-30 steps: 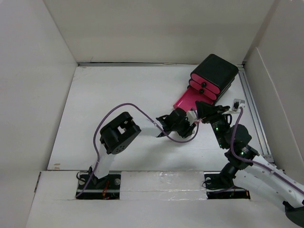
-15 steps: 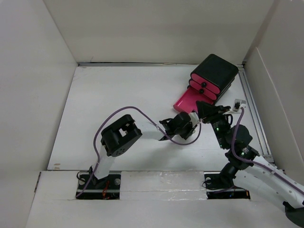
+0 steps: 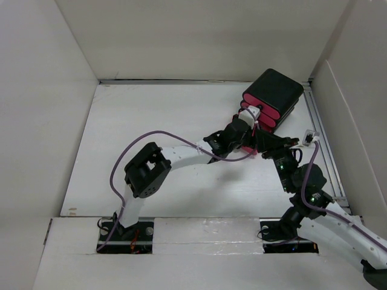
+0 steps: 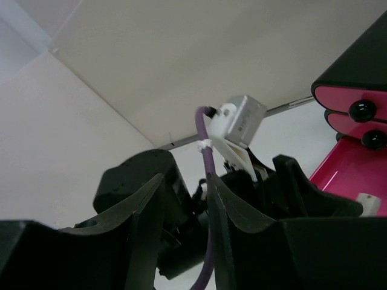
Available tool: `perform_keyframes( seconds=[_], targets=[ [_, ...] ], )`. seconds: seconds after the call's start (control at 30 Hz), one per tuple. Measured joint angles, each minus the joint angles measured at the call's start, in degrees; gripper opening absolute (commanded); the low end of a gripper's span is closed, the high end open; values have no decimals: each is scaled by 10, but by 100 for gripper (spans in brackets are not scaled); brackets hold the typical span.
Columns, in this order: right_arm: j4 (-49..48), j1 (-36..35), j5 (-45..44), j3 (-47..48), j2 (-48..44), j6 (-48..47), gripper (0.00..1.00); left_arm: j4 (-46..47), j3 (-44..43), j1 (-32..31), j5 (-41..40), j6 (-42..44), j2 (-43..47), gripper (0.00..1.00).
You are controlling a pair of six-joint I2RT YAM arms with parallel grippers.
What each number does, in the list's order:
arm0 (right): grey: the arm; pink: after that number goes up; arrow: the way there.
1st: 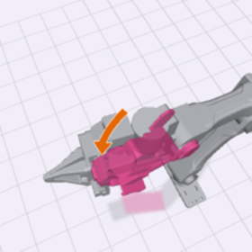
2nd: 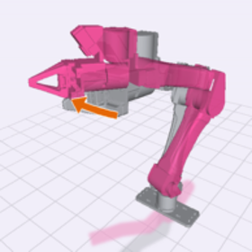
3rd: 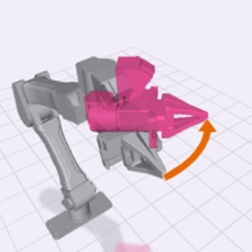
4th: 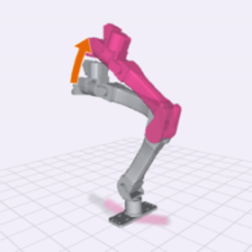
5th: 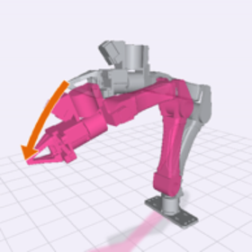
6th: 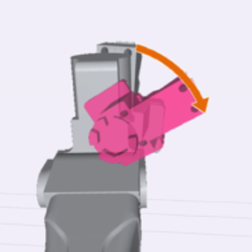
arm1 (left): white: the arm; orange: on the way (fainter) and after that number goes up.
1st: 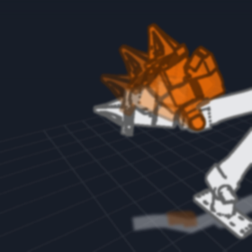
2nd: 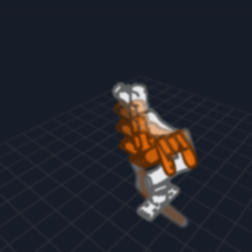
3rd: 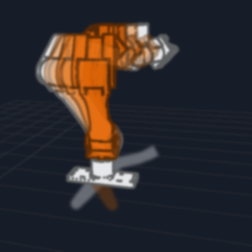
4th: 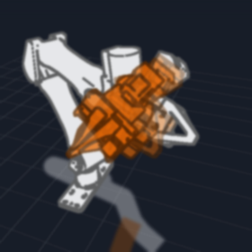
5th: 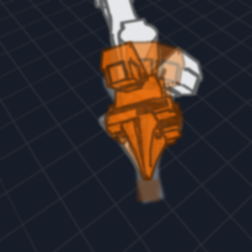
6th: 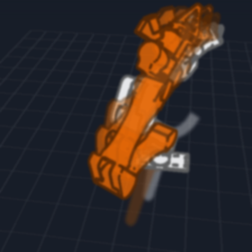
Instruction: Organize the desk
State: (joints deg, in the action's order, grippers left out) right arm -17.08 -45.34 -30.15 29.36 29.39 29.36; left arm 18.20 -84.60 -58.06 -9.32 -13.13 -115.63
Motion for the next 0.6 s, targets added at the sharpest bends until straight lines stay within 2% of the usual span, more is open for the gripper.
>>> perform_keyframes(
  seconds=[0.03,0.1,0.2,0.23,0.37,0.6],
  targets=[
    [0,0,0,0,0,0,40,8,-7,0,-11,-7,2,69],
    [0,0,0,0,0,0,40,18,2,2,-34,-18,11,67],
    [-1,0,3,0,4,1,40,30,65,11,-66,-40,41,68],
    [-1,0,4,0,6,1,40,34,118,21,-81,-55,65,68],
    [-1,0,6,0,16,1,40,20,231,60,-123,-103,139,68],
    [-2,0,6,0,17,2,40,-2,446,180,-198,-222,353,68]
  ],
)
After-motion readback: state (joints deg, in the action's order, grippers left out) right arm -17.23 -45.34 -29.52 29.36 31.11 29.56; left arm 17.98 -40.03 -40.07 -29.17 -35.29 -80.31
